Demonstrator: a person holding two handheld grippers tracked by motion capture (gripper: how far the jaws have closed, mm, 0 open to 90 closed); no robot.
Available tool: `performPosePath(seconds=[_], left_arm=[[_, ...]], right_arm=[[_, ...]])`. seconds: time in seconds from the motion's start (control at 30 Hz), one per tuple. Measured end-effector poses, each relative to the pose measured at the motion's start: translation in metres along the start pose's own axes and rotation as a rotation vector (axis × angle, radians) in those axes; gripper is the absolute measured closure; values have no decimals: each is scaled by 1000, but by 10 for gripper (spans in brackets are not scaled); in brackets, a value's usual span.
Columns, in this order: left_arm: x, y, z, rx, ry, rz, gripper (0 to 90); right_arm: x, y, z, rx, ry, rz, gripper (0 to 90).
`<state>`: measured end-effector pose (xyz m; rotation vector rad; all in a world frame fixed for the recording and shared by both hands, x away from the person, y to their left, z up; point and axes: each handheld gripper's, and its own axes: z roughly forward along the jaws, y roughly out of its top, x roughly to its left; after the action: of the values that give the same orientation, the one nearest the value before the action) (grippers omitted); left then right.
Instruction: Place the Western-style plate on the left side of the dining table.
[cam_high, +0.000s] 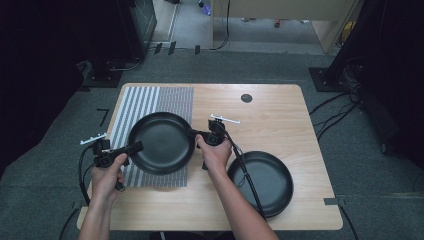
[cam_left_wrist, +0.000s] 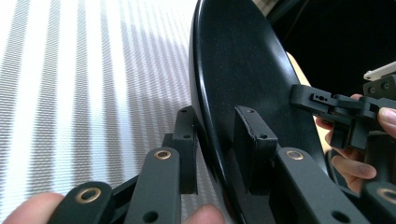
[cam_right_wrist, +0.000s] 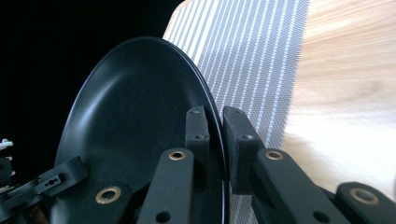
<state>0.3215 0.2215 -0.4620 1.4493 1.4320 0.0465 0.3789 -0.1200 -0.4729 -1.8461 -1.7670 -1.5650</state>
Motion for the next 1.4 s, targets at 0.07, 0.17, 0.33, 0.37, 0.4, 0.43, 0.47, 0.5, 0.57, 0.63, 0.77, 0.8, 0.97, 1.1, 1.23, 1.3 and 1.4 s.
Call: performPosePath(seconds=[0.07,0.17,0.33,0.37,0.4,0.43,0.47,0.5,0.57,0.63,0.77,0.8,0.97,1.1,1.23,1.3,1.4], left_arm=[[6,2,-1,-12,13,-13,722],[15,4,-2,-24,30,-27,724],[31,6,3,-32,55,-70,735],[33,7,4,-34,60,-75,735],[38,8,6,-35,69,-83,734],[40,8,7,-39,73,-90,733],[45,9,9,-41,80,-99,732],[48,10,10,-44,85,-105,730],[55,14,16,-49,94,-120,729],[60,18,21,-48,100,-122,729],[69,24,31,-34,89,-124,726],[72,25,33,-26,88,-129,724],[80,37,40,-11,98,-137,718],[84,45,48,10,106,-150,715],[88,46,57,31,113,-165,709],[90,45,61,35,120,-171,702],[91,44,64,30,124,-180,694]], right_arm=[[1,1,8,8,-1,0,819],[4,2,22,20,2,7,818],[3,2,43,50,-13,17,811],[2,2,48,54,-20,18,809],[2,2,51,57,-22,26,809],[1,2,56,60,-27,27,809],[1,2,60,62,-29,28,809],[2,2,64,63,-36,28,810],[2,2,72,59,-53,23,810],[0,3,79,64,-68,28,809],[-5,8,87,59,-78,36,809],[-5,10,89,61,-82,35,810],[-5,15,101,60,-100,26,811],[-5,20,107,43,-114,32,810],[-8,22,112,41,-150,20,806],[-10,22,113,33,-159,13,809],[-10,22,114,24,-167,11,814]])
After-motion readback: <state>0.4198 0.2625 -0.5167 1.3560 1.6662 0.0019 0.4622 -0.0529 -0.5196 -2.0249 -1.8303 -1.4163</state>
